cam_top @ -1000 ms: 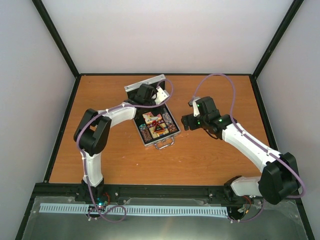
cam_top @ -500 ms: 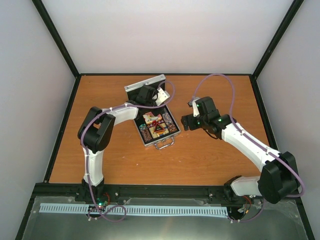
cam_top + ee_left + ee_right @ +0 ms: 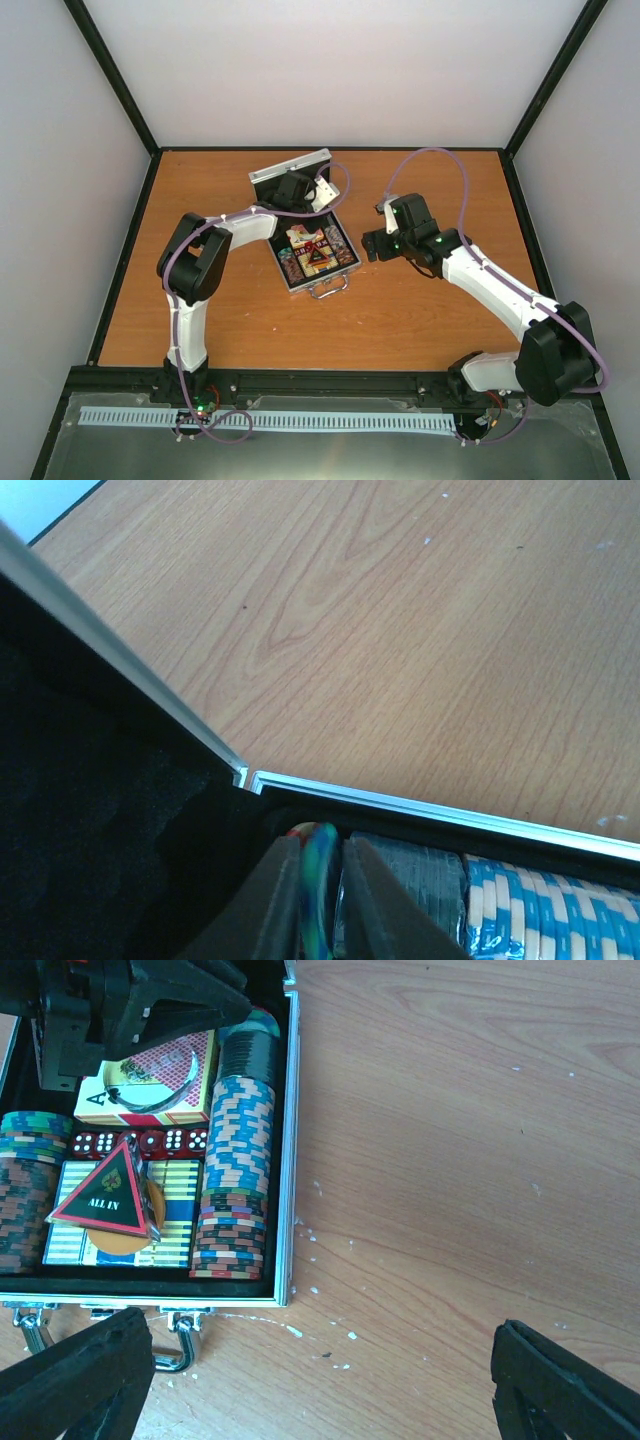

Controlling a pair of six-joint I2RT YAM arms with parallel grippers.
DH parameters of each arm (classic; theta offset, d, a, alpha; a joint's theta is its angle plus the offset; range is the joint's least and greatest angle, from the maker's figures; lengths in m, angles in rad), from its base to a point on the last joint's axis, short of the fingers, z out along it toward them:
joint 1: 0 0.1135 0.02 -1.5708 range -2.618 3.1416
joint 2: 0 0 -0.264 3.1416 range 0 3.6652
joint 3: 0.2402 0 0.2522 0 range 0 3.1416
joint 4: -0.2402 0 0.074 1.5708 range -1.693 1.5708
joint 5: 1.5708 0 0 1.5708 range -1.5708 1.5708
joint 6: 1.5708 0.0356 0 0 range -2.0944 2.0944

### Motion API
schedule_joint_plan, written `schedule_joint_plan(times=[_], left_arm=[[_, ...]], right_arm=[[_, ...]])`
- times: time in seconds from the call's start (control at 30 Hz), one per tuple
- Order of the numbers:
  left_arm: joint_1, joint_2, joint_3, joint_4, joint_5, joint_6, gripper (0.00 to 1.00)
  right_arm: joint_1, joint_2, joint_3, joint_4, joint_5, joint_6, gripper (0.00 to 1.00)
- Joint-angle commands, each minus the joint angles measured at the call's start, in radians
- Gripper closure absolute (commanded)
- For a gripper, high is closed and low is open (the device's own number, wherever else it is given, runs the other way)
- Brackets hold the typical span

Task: Pack up texas hold em set

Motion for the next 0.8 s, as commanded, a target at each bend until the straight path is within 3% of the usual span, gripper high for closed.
schedule_joint_plan(times=[0.0, 0.4, 0.6, 0.77], left_arm=[[0.005, -0.004, 0.019, 0.045, -0.007, -0.01, 0.82], [0.005, -0.085, 0.01, 0.043, -0.005, -0.077, 0.7], [0.004, -0.2, 0.019, -0.083, 0.174, -0.18, 0.52], [0.003, -0.342, -0.038, -0.205, 0.368, -0.333, 0.42]], right_arm=[[-0.005, 0.007, 0.015, 0.002, -0.006, 0.009, 0.09], [-0.004, -0.001, 0.017, 0.003, 0.002, 0.01, 0.09], [-0.004, -0.02, 0.018, 0.007, 0.044, 0.011, 0.08], [-0.004, -0.041, 0.006, 0.01, 0.176, 0.007, 0.03]])
